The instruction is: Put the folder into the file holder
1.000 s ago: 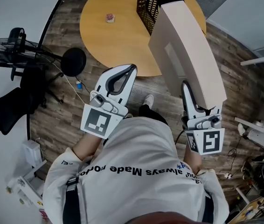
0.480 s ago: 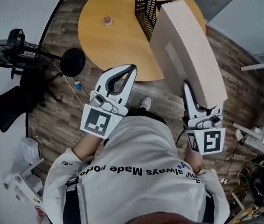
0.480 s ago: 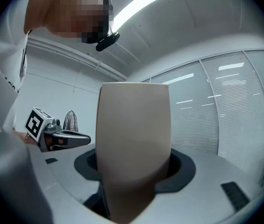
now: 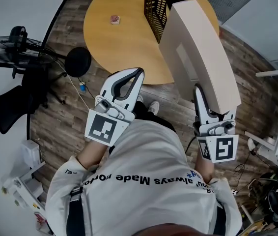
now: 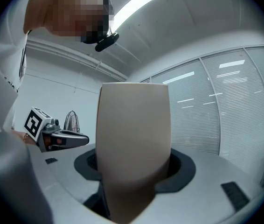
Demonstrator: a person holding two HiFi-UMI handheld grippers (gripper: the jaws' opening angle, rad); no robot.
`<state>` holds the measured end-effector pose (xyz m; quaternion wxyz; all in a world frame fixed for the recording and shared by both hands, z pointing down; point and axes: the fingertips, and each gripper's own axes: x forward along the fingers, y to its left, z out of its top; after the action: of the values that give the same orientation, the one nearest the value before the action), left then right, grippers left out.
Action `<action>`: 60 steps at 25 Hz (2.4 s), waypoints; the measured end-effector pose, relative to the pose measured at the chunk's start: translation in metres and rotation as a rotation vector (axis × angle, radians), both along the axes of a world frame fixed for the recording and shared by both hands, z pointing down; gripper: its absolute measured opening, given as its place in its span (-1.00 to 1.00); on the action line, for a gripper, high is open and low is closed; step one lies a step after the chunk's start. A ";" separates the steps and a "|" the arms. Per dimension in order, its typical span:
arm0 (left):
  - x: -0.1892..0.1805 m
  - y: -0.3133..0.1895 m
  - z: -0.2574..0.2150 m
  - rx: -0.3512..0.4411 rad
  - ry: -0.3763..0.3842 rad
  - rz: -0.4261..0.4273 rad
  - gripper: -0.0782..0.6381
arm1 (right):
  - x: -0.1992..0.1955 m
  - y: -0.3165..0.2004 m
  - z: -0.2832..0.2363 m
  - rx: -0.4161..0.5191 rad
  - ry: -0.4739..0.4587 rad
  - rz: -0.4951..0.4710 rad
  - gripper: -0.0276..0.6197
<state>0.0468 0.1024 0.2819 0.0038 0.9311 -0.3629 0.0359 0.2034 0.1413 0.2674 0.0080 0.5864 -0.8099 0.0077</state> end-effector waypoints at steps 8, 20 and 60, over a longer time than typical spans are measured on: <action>-0.007 -0.005 0.001 0.000 -0.001 -0.015 -0.72 | -0.003 -0.005 0.002 -0.002 -0.002 -0.005 -0.03; -0.009 -0.051 0.001 0.002 0.014 -0.018 -0.71 | -0.005 -0.051 0.001 0.000 0.008 -0.003 -0.03; -0.045 -0.242 0.004 -0.003 0.051 0.011 -0.72 | -0.029 -0.237 0.007 -0.022 0.063 0.079 -0.03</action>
<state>0.0022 -0.1392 0.2861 0.0140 0.9337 -0.3576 0.0128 0.1746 -0.0954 0.2749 0.0397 0.6176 -0.7855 -0.0019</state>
